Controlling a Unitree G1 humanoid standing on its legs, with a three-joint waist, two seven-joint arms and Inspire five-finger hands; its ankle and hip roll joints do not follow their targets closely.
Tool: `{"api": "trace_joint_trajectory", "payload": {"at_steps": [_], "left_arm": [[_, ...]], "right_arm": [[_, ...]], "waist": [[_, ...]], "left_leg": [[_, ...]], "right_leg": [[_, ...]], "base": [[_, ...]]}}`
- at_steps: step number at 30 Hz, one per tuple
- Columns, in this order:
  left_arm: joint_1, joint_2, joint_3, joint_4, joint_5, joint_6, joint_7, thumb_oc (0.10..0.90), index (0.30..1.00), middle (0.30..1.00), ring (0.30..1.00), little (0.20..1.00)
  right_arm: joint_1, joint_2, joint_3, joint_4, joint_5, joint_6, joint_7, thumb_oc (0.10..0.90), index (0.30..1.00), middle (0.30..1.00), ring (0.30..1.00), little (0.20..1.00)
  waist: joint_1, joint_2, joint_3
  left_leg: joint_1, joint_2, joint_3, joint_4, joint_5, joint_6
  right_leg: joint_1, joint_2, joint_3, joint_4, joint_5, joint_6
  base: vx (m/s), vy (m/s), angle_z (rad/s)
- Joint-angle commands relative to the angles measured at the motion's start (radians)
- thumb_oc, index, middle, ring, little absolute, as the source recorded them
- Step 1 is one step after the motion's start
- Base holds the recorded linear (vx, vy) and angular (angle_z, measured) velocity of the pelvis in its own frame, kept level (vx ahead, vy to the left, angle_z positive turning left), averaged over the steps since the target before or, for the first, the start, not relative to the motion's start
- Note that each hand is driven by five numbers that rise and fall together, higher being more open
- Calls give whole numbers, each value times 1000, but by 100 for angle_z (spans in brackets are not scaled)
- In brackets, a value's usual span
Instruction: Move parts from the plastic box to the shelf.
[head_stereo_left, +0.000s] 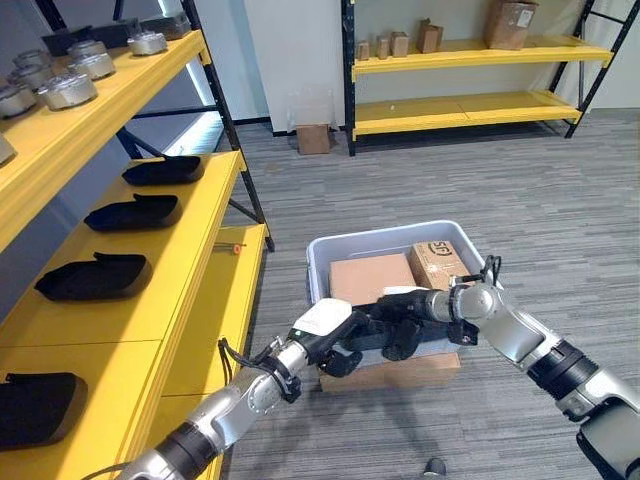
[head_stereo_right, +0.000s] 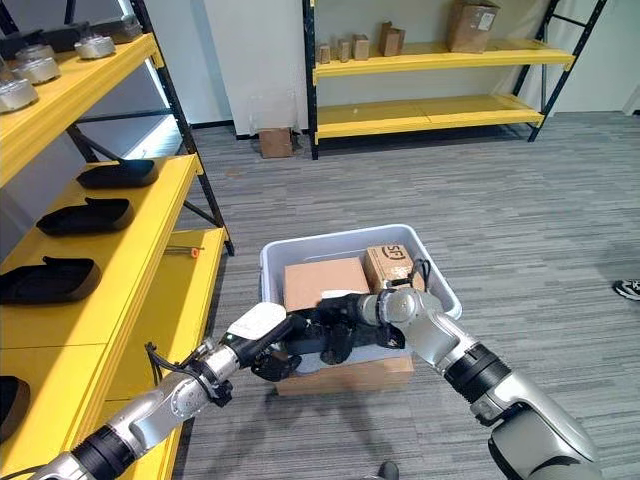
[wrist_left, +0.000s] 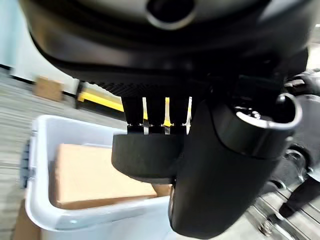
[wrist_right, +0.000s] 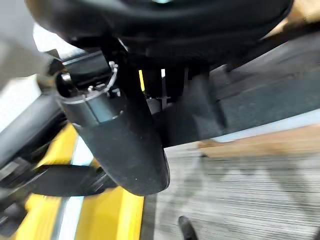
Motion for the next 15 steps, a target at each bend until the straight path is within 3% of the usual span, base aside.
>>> {"api": "trace_joint_trajectory", "payload": {"at_steps": [1,15], "left_arm": [[-133,81,124,94,27,130,66,400,300,300,300,300],[-142,84,118,91,40,104,39,400,300,300,300,300]], "right_arm": [[-135,68,-95,-174,87,-116,18,400,300,300,300,300],[-145,82,-104,-179,79,-107,1,400,300,300,300,300]], "waist": [[15,-59,4],[14,-56,3]], "left_leg": [[51,51,-50,112,-163,-26],[50,53,-51,118,-169,-24]], "right_leg": [[74,-12,1,-6,-111,35],[73,-14,6,-9,-109,35]], "base": [[0,0,0],[0,0,0]]}}
